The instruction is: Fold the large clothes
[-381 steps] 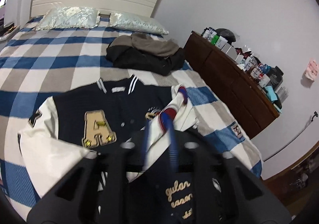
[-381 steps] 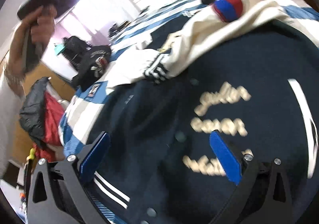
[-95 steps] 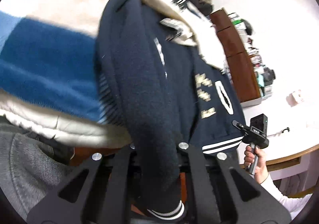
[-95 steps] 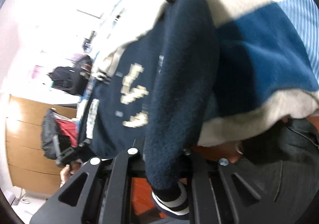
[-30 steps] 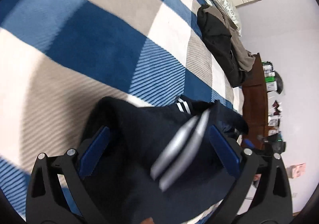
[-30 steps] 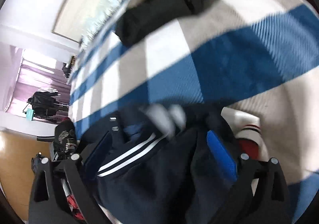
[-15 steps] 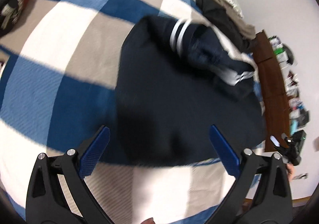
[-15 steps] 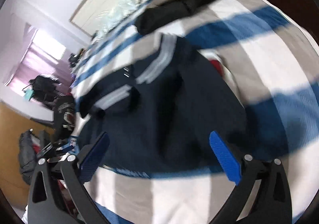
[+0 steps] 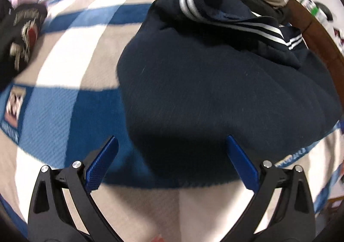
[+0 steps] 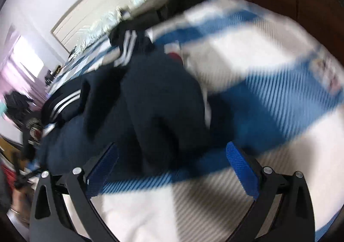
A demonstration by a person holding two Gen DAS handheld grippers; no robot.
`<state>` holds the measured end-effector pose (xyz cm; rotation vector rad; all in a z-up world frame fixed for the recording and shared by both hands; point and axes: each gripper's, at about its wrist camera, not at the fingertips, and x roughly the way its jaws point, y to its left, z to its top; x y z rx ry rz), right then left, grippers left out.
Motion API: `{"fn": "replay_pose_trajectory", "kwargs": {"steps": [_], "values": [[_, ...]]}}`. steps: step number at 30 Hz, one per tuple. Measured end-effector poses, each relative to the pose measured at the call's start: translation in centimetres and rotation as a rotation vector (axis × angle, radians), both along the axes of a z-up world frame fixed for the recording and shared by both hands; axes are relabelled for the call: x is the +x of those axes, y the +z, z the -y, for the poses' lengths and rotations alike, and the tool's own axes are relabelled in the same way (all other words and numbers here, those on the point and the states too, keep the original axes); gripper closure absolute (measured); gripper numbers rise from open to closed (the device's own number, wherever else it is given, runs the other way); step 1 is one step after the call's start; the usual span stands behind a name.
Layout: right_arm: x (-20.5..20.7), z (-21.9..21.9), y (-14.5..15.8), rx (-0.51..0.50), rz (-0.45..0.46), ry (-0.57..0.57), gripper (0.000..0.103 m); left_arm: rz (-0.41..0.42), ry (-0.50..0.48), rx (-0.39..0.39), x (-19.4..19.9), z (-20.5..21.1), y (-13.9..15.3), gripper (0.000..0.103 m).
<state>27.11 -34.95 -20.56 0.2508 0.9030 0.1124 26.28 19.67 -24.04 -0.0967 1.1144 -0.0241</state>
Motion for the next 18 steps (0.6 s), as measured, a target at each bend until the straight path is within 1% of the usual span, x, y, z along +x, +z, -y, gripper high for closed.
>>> {"fn": "replay_pose_trajectory", "kwargs": {"steps": [1, 2, 3, 6, 7, 9, 11, 12, 13, 14, 15, 16, 17, 18], "values": [[0.7, 0.0, -0.1, -0.022, -0.009, 0.020, 0.005, 0.009, -0.012, 0.014, 0.1, 0.3, 0.2, 0.006], [2.0, 0.0, -0.4, -0.038, -0.040, 0.051, 0.005, 0.014, -0.023, 0.022, 0.4, 0.4, 0.1, 0.006], [3.3, -0.1, -0.9, -0.028, -0.082, 0.092, 0.005, 0.007, -0.033, 0.025, 0.8, 0.5, -0.1, 0.006], [5.8, -0.5, -2.2, -0.021, -0.157, 0.180, 0.005, -0.029, -0.055, -0.034, 2.1, 0.3, -1.0, 0.006], [6.3, -0.7, -2.5, -0.017, -0.172, 0.202, 0.005, -0.046, -0.055, -0.067, 2.6, 0.1, -1.5, 0.006], [7.0, -0.8, -3.4, 0.006, -0.202, 0.240, 0.005, -0.068, -0.049, -0.108, 2.9, -0.1, -2.1, 0.006], [7.3, -1.4, -4.8, 0.028, -0.257, 0.276, 0.005, -0.088, -0.043, -0.165, 3.4, -0.5, -2.9, 0.006], [7.6, -1.7, -5.7, 0.037, -0.288, 0.297, 0.005, -0.092, -0.050, -0.210, 3.5, -0.6, -3.4, 0.008], [7.5, -2.0, -6.2, 0.039, -0.297, 0.310, 0.006, -0.096, -0.060, -0.230, 3.6, -0.6, -3.7, 0.020], [7.5, -2.2, -6.7, 0.040, -0.303, 0.325, 0.011, -0.099, -0.079, -0.240, 3.6, -0.2, -3.9, 0.030], [7.4, -2.4, -7.0, 0.043, -0.311, 0.338, 0.015, -0.095, -0.110, -0.216, 3.6, 0.4, -3.9, 0.034], [7.5, -2.3, -7.3, 0.063, -0.322, 0.341, 0.027, -0.092, -0.136, -0.203, 3.6, 0.8, -3.8, 0.044], [7.6, -2.1, -7.5, 0.106, -0.330, 0.334, 0.040, -0.092, -0.155, -0.194, 3.7, 1.1, -3.7, 0.050], [7.5, -1.8, -7.4, 0.145, -0.329, 0.323, 0.044, -0.096, -0.161, -0.197, 3.8, 1.2, -3.5, 0.054]]}}
